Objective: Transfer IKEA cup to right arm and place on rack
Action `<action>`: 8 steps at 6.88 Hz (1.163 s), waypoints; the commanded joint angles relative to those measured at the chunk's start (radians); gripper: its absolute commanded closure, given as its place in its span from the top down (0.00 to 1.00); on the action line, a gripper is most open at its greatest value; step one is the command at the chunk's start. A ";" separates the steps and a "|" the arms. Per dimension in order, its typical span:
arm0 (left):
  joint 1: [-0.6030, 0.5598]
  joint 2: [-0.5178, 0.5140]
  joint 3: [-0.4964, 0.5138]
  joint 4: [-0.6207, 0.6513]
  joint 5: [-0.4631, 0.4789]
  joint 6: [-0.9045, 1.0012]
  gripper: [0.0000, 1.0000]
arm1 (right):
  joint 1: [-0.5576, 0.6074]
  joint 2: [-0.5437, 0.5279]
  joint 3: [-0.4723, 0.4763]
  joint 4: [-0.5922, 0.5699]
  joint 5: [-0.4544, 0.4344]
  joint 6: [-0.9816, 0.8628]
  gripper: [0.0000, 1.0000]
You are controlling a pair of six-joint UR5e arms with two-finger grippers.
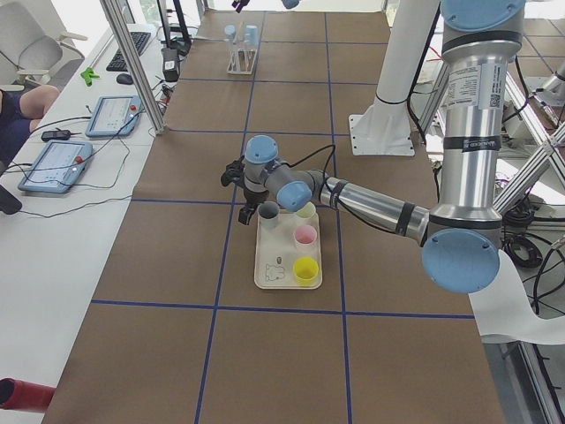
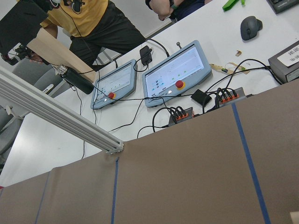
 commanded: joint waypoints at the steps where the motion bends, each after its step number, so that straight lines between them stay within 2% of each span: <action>1: 0.071 -0.003 0.015 0.001 0.006 -0.004 1.00 | -0.011 0.000 0.001 0.014 0.000 0.013 1.00; 3: 0.097 -0.009 0.033 0.001 0.007 -0.001 0.96 | -0.012 0.005 0.001 0.014 0.000 0.013 1.00; 4: 0.098 -0.012 0.035 0.001 0.007 -0.001 0.73 | -0.014 0.006 0.004 0.014 0.000 0.013 1.00; 6: 0.099 -0.014 0.043 0.001 0.007 0.000 0.55 | -0.026 0.006 0.006 0.014 -0.002 0.011 1.00; 8: 0.104 -0.029 0.064 0.001 0.007 -0.001 0.52 | -0.028 0.006 0.006 0.014 -0.002 0.013 1.00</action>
